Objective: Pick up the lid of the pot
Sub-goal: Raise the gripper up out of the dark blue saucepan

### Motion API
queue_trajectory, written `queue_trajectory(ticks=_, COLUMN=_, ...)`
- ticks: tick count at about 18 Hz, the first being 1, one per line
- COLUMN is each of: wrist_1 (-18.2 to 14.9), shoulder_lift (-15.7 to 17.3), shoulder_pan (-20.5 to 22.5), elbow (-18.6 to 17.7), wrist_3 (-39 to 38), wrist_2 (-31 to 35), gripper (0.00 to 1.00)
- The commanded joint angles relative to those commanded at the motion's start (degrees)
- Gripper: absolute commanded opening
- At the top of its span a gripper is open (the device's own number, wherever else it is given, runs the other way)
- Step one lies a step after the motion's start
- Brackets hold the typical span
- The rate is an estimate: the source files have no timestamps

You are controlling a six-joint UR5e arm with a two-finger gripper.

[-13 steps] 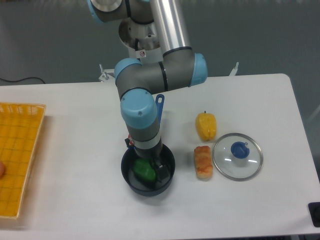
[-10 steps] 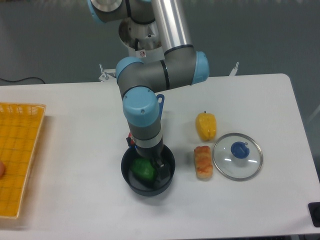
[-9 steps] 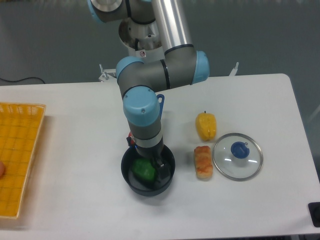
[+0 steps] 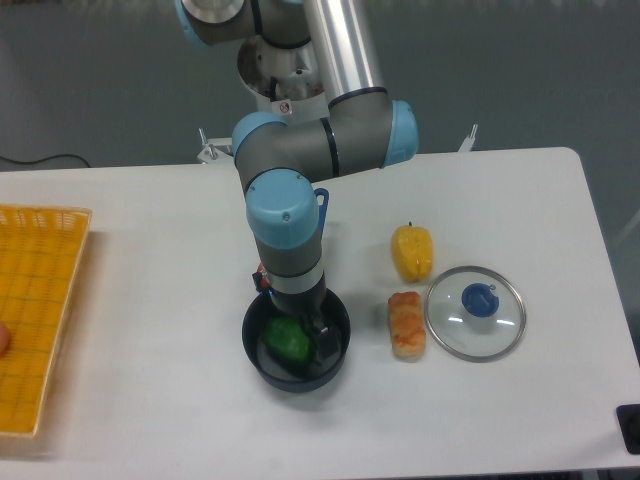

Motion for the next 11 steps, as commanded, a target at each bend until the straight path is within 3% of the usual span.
queue_trajectory(ticks=8, wrist_1=0.3, shoulder_lift=2.3, shoulder_pan=2.8, elbow=0.9, wrist_3=-2.6, wrist_2=-5.9, gripper=1.0)
queue_trajectory(ticks=11, wrist_1=0.2, shoulder_lift=2.3, shoulder_pan=2.8, elbow=1.8, wrist_3=-2.3, wrist_2=-3.1, gripper=1.0)
